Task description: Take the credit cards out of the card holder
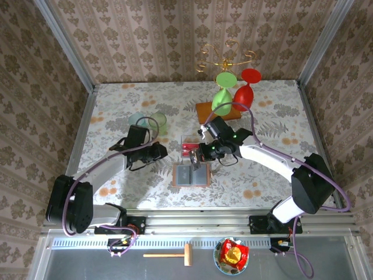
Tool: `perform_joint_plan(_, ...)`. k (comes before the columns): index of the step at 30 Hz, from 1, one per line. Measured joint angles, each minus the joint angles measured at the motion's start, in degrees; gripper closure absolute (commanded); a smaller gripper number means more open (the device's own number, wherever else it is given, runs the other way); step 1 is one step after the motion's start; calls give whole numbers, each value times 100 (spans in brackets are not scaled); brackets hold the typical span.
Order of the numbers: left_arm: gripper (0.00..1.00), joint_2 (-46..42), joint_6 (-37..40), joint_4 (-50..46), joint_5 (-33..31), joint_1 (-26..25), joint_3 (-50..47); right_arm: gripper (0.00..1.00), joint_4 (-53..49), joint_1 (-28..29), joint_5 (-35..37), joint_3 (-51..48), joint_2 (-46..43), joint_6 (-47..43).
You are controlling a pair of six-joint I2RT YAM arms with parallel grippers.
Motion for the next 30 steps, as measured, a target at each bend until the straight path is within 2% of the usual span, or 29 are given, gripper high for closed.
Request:
perform_joint_plan(5, 83, -153, 98, -9, 11, 208, 0, 100, -466, 0, 249, 380, -9, -870)
perform_joint_plan(10, 83, -376, 162, -31, 28, 315, -79, 100, -1019, -11, 428, 1176, 243, -2166)
perform_joint_plan(21, 82, -511, 192, -116, 118, 605, -328, 100, -2811, -31, 1250, 3821, 2210, -5300)
perform_joint_plan(30, 82, -636, 240, -374, 142, 717, -328, 100, -4166, -251, 1532, 5757, 3692, -6647)
